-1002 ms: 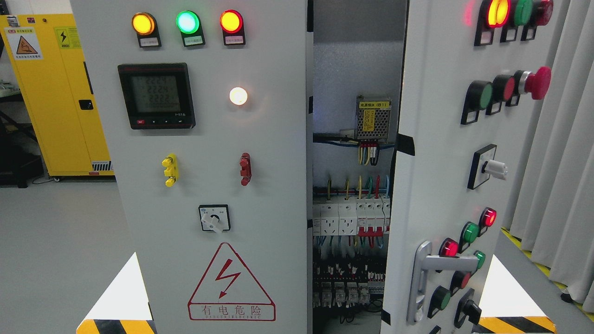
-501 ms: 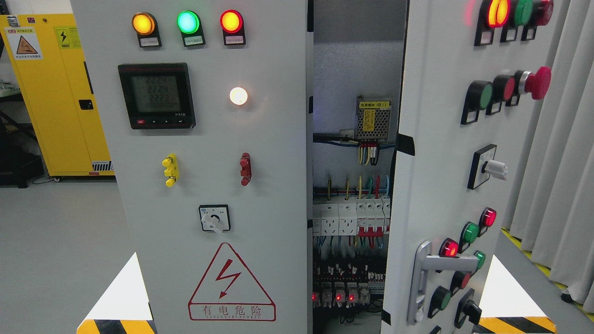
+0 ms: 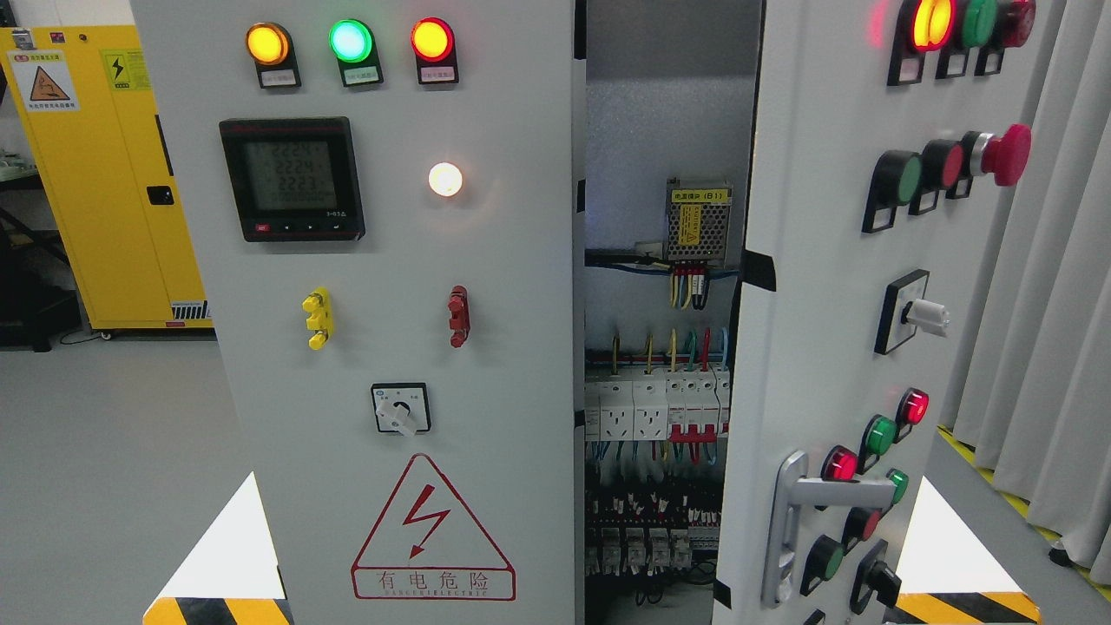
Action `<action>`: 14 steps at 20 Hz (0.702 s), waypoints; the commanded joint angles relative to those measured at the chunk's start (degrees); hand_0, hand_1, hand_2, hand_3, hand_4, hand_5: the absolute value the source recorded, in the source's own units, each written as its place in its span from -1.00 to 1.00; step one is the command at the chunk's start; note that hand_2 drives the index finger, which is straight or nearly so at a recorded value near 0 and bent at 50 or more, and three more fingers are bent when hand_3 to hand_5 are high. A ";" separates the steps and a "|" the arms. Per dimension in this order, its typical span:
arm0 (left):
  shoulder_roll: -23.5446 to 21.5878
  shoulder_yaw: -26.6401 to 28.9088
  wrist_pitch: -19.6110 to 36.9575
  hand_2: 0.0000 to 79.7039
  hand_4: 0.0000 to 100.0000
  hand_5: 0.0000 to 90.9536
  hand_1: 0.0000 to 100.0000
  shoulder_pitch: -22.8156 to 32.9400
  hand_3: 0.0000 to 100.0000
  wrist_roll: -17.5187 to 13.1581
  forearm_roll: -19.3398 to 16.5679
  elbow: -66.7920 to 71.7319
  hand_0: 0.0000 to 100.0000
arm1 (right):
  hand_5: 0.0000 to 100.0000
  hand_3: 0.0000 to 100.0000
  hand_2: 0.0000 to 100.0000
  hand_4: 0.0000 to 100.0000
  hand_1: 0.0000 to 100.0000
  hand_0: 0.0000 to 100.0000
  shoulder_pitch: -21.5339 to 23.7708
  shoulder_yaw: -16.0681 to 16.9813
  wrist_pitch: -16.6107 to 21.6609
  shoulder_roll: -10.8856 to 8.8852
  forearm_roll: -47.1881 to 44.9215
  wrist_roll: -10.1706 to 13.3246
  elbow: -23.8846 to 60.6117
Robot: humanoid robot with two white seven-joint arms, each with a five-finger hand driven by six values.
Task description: Open door with both hands
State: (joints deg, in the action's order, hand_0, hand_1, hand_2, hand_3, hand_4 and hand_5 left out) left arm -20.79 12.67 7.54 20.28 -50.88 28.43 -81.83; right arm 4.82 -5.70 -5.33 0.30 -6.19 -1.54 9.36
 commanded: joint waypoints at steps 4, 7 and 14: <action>-9.96 -0.53 -2.35 -0.39 -0.32 -0.90 -0.59 -5.51 -0.08 -1.85 8.13 -18.27 -0.59 | -1.00 -1.00 -1.00 -1.00 -0.78 -0.57 0.01 -0.02 -0.03 1.10 -0.05 -0.04 -0.05; -12.16 -1.85 -4.36 -0.40 -0.31 -0.89 -0.57 -7.00 -0.08 -1.76 11.47 -22.22 -0.65 | -1.00 -1.00 -1.00 -1.00 -0.78 -0.57 0.01 -0.01 -0.03 1.10 -0.05 -0.04 -0.05; -11.82 -4.84 -14.82 -0.42 -0.32 -0.89 -0.57 -17.63 -0.09 -1.76 12.62 -25.75 -0.73 | -1.00 -1.00 -1.00 -1.00 -0.78 -0.57 0.01 -0.02 -0.12 1.19 -0.05 -0.04 -0.31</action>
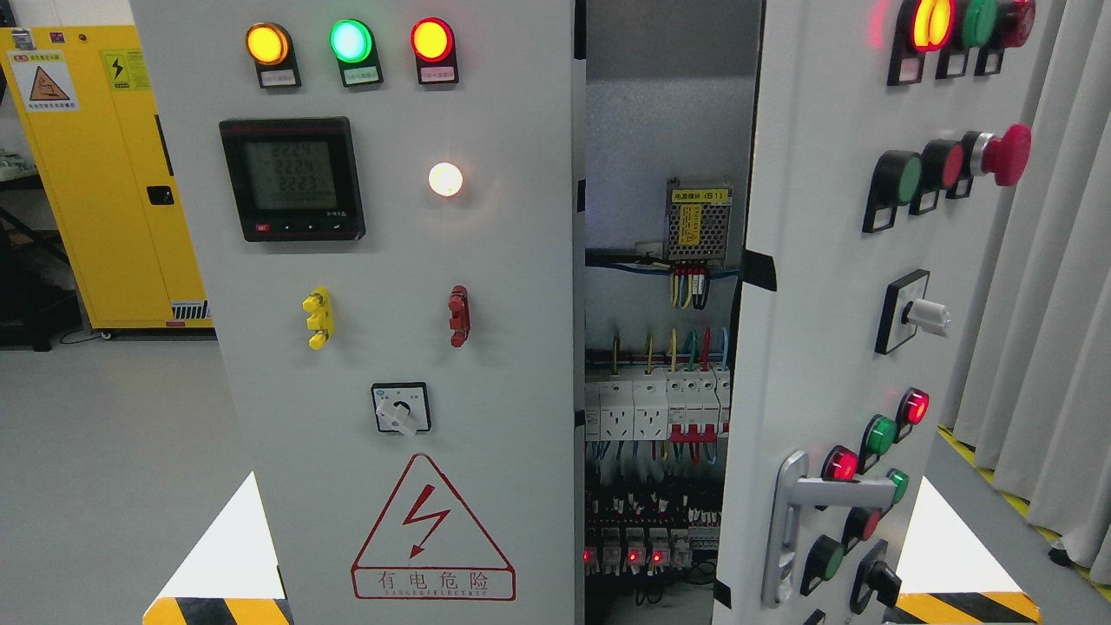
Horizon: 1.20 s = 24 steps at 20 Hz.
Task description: Open door with both hands
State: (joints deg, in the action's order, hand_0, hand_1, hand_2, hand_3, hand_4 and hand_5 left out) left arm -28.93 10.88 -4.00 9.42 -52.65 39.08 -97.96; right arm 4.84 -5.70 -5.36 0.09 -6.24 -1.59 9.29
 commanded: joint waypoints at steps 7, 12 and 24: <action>-0.51 -3.59 -16.28 -0.64 -0.46 -1.00 -0.80 -17.49 -0.33 0.09 5.48 -12.25 -1.00 | -1.00 -1.00 -1.00 -1.00 -0.78 -0.57 0.00 -0.01 0.00 1.41 0.00 0.00 -1.02; 0.19 -6.13 -19.90 -0.76 -0.61 -1.00 -0.93 -25.58 -0.43 0.26 5.74 -12.61 -1.00 | -1.00 -1.00 -1.00 -1.00 -0.78 -0.57 0.00 0.07 0.00 1.41 0.00 0.00 -1.03; -18.09 -22.03 -19.64 -0.82 -0.80 -1.00 -0.92 -42.80 -0.63 9.40 29.91 -9.45 -1.00 | -1.00 -1.00 -1.00 -1.00 -0.79 -0.57 0.00 0.07 0.00 1.76 -0.09 0.00 -1.03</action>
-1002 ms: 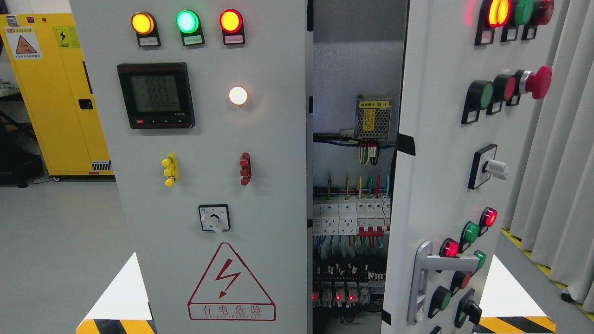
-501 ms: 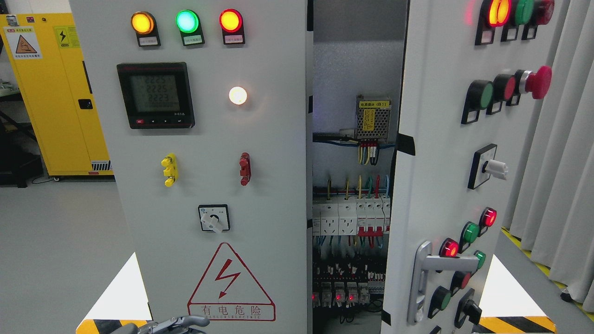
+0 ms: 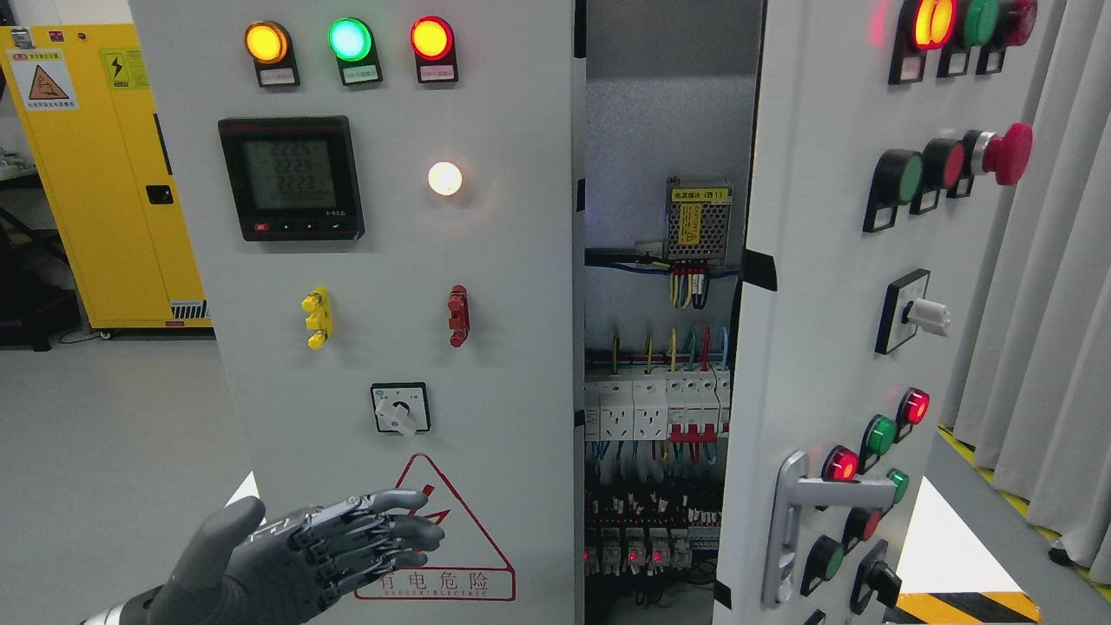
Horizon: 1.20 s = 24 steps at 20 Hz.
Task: Open door with both hands
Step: 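Reach the left hand into the gap behind the ajar door's edge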
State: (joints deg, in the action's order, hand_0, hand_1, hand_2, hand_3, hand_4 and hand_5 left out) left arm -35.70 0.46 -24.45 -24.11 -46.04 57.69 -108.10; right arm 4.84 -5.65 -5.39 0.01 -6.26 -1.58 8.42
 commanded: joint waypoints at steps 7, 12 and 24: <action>-8.08 -24.35 0.46 -0.83 -0.90 -1.00 -0.87 -21.84 -0.82 3.41 11.74 4.83 -1.00 | -1.00 -1.00 -1.00 -1.00 -0.79 -0.57 0.00 0.03 0.20 1.84 -0.15 0.00 -0.15; -3.34 -34.46 0.20 -0.86 -0.91 -1.00 -0.97 -31.68 -0.85 4.99 12.53 10.71 -1.00 | -1.00 -1.00 -1.00 -1.00 -0.79 -0.57 0.00 0.03 0.29 1.84 -0.24 0.00 -0.15; 14.07 -37.46 -4.99 -0.83 -0.77 -1.00 -1.00 -38.20 -0.64 7.72 12.09 22.32 -1.00 | -1.00 -1.00 -1.00 -1.00 -0.79 -0.57 0.00 0.03 0.29 1.84 -0.24 0.00 -0.15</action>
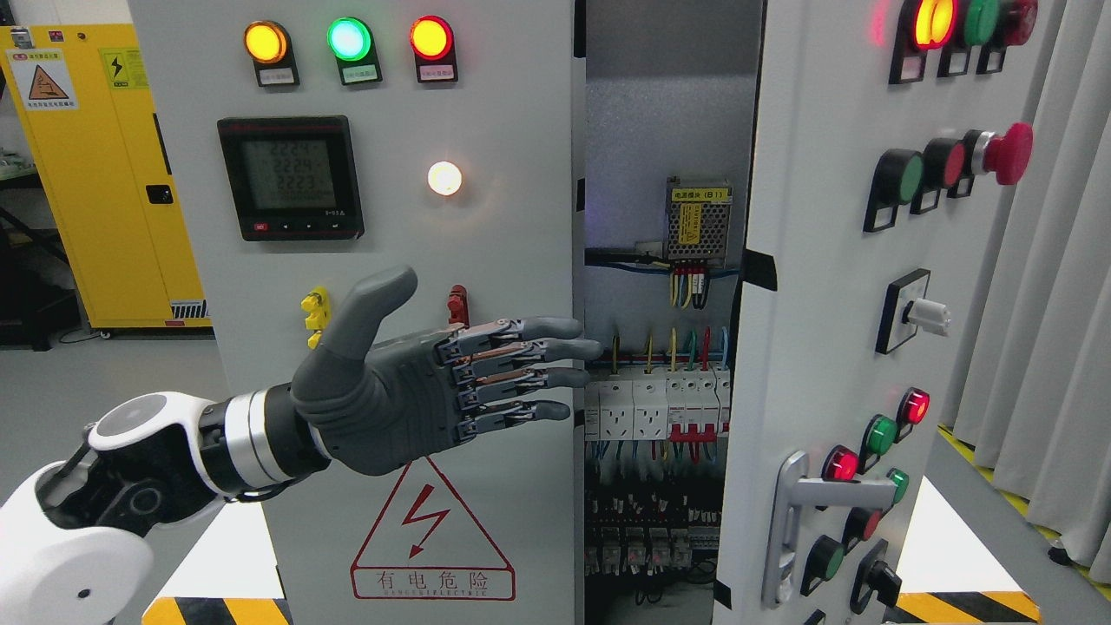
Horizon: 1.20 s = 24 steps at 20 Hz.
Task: Open door with both hands
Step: 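Reach the left hand into the gap behind the ajar door's edge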
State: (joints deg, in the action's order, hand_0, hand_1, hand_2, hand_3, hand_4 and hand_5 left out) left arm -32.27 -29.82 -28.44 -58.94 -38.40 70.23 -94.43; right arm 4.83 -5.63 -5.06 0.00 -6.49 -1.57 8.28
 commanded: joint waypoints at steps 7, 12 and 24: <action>18.11 -7.01 -2.76 -0.85 -0.75 -1.00 -1.00 -8.03 -0.64 0.17 -1.49 13.40 -1.00 | -1.00 -1.00 -1.00 -1.00 -0.79 -0.57 0.00 0.00 -0.04 1.76 -0.01 -0.01 -0.02; 22.07 -7.01 -4.26 -0.76 -0.71 -1.00 -1.00 -9.09 -0.57 0.08 -2.90 14.09 -1.00 | -1.00 -1.00 -1.00 -1.00 -0.79 -0.57 0.00 0.00 0.05 1.76 0.08 -0.01 -0.02; 28.05 -6.48 -4.35 -0.68 -0.63 -1.00 -1.00 -10.76 -0.50 0.17 -4.31 15.07 -1.00 | -1.00 -1.00 -1.00 -1.00 -0.79 -0.57 0.00 0.00 0.22 1.76 0.08 -0.01 -0.02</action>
State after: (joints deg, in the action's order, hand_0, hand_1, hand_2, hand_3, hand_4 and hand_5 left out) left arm -11.29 -35.80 -32.74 -68.99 -37.95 66.67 -81.94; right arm 4.83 -5.62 -4.96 0.00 -6.44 -1.55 8.25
